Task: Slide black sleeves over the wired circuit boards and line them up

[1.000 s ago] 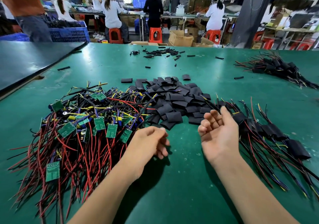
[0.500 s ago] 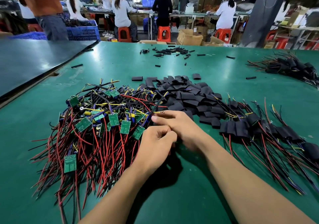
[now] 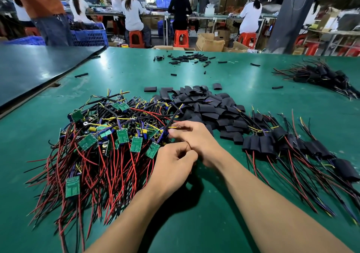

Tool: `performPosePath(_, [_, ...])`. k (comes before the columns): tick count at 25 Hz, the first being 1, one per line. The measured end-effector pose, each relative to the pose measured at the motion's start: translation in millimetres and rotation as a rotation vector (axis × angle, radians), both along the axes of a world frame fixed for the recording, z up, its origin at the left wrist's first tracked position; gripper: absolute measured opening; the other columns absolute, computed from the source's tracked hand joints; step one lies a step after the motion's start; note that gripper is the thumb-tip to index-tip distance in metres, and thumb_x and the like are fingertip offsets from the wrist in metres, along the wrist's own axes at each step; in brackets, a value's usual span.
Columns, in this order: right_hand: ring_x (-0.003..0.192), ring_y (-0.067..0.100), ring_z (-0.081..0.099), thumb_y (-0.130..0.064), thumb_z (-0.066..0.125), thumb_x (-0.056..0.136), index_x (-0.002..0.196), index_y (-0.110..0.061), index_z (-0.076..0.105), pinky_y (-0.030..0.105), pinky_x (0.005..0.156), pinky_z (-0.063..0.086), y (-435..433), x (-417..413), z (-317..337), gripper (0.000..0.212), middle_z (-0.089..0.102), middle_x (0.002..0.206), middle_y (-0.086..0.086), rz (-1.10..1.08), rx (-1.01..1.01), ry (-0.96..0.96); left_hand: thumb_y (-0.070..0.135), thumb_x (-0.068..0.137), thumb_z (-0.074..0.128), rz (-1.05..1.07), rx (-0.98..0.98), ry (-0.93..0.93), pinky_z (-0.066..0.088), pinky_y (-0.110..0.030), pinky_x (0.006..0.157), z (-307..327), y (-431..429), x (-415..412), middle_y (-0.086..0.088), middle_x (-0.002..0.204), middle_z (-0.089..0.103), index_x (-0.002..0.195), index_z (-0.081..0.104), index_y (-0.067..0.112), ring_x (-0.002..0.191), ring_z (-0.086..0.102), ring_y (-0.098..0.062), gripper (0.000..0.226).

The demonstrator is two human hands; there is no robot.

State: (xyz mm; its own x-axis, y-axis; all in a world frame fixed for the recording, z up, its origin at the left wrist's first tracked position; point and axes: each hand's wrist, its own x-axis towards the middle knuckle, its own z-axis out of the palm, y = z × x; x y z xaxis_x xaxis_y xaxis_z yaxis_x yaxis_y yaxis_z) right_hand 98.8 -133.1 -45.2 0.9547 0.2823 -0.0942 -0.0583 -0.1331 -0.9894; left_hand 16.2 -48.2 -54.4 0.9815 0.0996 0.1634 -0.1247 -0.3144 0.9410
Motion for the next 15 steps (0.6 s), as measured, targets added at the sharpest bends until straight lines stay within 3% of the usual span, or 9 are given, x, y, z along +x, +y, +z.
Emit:
performPosePath(3, [0.058,0.008,0.060,-0.023,0.082,0.082,0.103,-0.018,0.073,0.023,0.062,0.048,1,1,1,0.023,0.071,0.074,-0.005,0.038,-0.026,0.081,0.019,0.065,0.049,0.003,0.011,-0.015,0.031,-0.032,0.047,0,0,0,-0.002,0.044,0.047,0.055,0.047,0.001,0.043,0.037,-0.016,0.021])
performPosePath(6, [0.051,0.006,0.054,-0.023,0.079,0.083,0.082,-0.021,0.073,0.020,0.054,0.044,8,3,4,0.007,0.063,0.057,-0.011,0.015,-0.090,0.058,0.014,0.072,0.051,0.018,-0.056,0.011,0.029,-0.031,0.049,2,2,1,-0.002,0.043,0.045,0.054,0.047,0.001,0.042,0.036,-0.016,0.022])
performPosePath(8, [0.054,0.006,0.058,-0.019,0.079,0.081,0.078,-0.023,0.072,0.020,0.058,0.046,11,3,6,0.008,0.066,0.059,-0.012,-0.059,-0.121,0.049,0.003,0.080,0.052,0.025,-0.084,0.018,0.027,-0.030,0.049,2,3,2,0.000,0.041,0.044,0.052,0.046,0.004,0.041,0.035,-0.015,0.029])
performPosePath(10, [0.062,0.015,0.064,-0.014,0.076,0.078,0.078,-0.019,0.073,0.028,0.067,0.051,12,2,7,0.005,0.071,0.068,-0.004,-0.132,-0.069,0.041,-0.001,0.082,0.052,0.026,-0.096,0.028,0.028,-0.031,0.051,3,4,2,0.003,0.039,0.043,0.048,0.046,0.011,0.042,0.034,-0.014,0.037])
performPosePath(12, [0.064,0.018,0.067,-0.012,0.072,0.079,0.078,-0.018,0.074,0.033,0.073,0.054,10,0,12,0.006,0.071,0.068,-0.003,-0.199,-0.011,-0.029,0.000,0.083,0.053,0.019,-0.101,0.031,0.032,-0.034,0.051,3,4,2,0.003,0.038,0.043,0.047,0.046,0.015,0.040,0.035,-0.016,0.039])
performPosePath(15, [0.069,0.009,0.068,-0.017,0.067,0.082,0.082,-0.024,0.074,0.023,0.075,0.053,5,-1,26,0.010,0.073,0.072,-0.010,-0.302,-0.166,-0.306,0.002,0.086,0.056,0.022,-0.146,0.045,0.037,-0.033,0.046,3,4,4,-0.005,0.044,0.052,0.060,0.057,0.008,0.034,0.040,-0.017,0.027])
